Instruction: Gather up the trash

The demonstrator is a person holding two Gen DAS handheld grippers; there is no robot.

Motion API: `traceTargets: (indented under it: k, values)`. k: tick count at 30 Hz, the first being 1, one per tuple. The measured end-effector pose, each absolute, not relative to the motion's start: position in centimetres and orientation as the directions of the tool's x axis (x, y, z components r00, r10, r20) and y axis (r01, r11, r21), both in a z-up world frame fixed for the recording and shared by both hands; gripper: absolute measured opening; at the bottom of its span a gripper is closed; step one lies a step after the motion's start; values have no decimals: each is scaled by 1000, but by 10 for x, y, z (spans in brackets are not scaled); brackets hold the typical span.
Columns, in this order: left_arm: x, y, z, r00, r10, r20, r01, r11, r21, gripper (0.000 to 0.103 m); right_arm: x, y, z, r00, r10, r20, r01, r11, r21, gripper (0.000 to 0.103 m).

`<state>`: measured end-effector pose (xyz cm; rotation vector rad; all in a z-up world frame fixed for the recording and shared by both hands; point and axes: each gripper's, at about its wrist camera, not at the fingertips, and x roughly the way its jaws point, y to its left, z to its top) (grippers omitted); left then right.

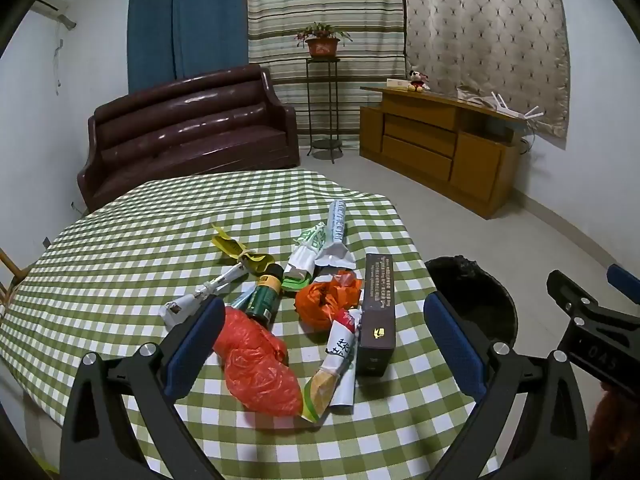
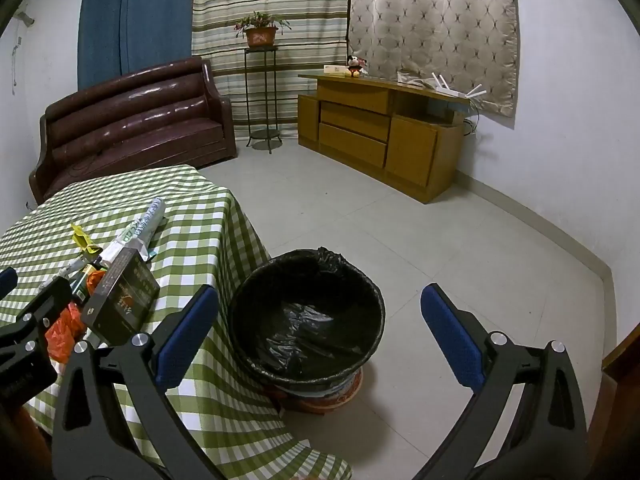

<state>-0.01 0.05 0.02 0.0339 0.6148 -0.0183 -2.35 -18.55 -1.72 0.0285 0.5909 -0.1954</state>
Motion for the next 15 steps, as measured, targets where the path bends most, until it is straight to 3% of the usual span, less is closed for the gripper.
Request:
traceTargets:
  k: [15]
  values:
    - [0, 2, 0, 813, 0, -582, 23, 999, 33, 97, -23, -186, -17, 813, -175, -555, 191, 981, -30, 99]
